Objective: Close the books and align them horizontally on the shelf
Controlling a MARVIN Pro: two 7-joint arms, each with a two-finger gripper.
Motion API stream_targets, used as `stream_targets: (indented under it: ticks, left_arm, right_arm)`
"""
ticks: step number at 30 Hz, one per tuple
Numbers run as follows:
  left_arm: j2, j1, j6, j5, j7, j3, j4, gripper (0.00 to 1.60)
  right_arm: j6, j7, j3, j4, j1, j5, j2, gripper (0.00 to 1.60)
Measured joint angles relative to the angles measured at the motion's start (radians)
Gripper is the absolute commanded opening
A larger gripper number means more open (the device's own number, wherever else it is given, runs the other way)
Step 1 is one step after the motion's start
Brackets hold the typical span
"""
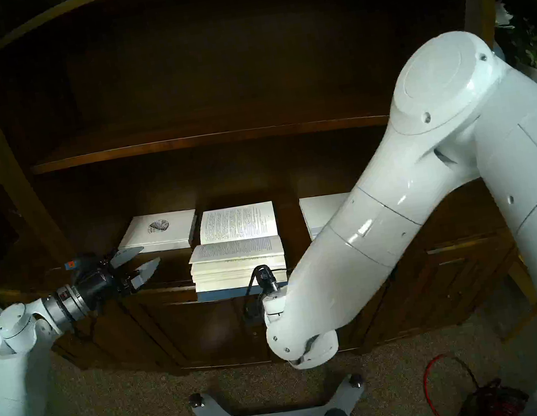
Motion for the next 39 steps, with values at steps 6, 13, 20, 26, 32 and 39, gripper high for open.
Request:
stream_targets:
  ticks: [6, 13, 20, 26, 32, 39]
  left_arm:
    - [0.0, 0.0, 0.0, 0.0, 0.0, 0.0, 0.0, 1.6]
    - [0.0, 0.0, 0.0, 0.0, 0.0, 0.0, 0.0, 1.6]
    - [0.0, 0.0, 0.0, 0.0, 0.0, 0.0, 0.0, 1.6]
    - [0.0, 0.0, 0.0, 0.0, 0.0, 0.0, 0.0, 1.6]
    - [0.0, 0.0, 0.0, 0.0, 0.0, 0.0, 0.0, 1.6]
    - [0.0, 0.0, 0.0, 0.0, 0.0, 0.0, 0.0, 1.6]
  right_arm:
    - [0.007, 0.024, 0.001, 0.033, -0.02, 0.01, 0.0, 1.6]
    - [-0.029, -0.009, 0.004, -0.004, 0.003, -0.003, -0.011, 1.6]
    - [-0.086, -0.084, 0.02, -0.101, 0.062, -0.03, -0.006, 1.6]
    - [-0.115, -0.147, 0.039, -0.169, 0.111, -0.05, 0.003, 1.6]
    - [-0.078, -0.163, 0.064, -0.201, 0.147, -0.016, 0.018, 1.6]
    - [0.036, -0.087, 0.071, -0.142, 0.136, 0.054, 0.048, 1.6]
